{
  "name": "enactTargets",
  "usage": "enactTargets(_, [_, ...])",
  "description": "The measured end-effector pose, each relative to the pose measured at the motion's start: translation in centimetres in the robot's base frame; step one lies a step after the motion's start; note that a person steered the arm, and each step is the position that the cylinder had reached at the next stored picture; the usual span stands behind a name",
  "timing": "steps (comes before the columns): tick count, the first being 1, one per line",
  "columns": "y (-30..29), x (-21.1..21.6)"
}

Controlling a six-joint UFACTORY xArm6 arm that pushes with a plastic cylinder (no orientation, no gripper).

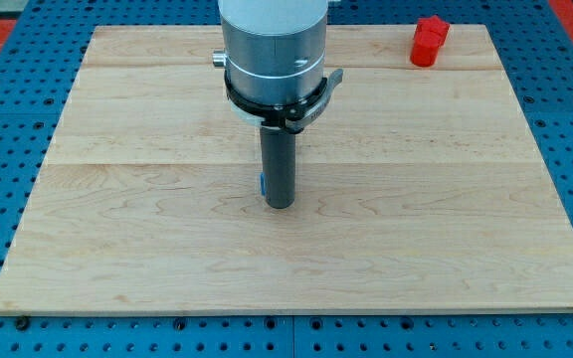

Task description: Move the red blocks to the right of the cube

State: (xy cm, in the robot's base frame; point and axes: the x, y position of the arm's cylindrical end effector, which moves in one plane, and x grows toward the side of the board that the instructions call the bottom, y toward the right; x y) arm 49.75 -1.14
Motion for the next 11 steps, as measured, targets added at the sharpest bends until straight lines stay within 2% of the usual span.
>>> enactTargets(1, [8.3, 0.0])
enactTargets(2, [16.0, -7.4])
enactTargets(3, [26.6, -16.9])
enactTargets(4, [32.4, -24.6])
enactTargets(5, [29.9, -29.7])
enactTargets(7, [24.7, -30.6])
enactTargets(8, [20.5, -28.8])
enactTargets(11, [17.9, -17.8])
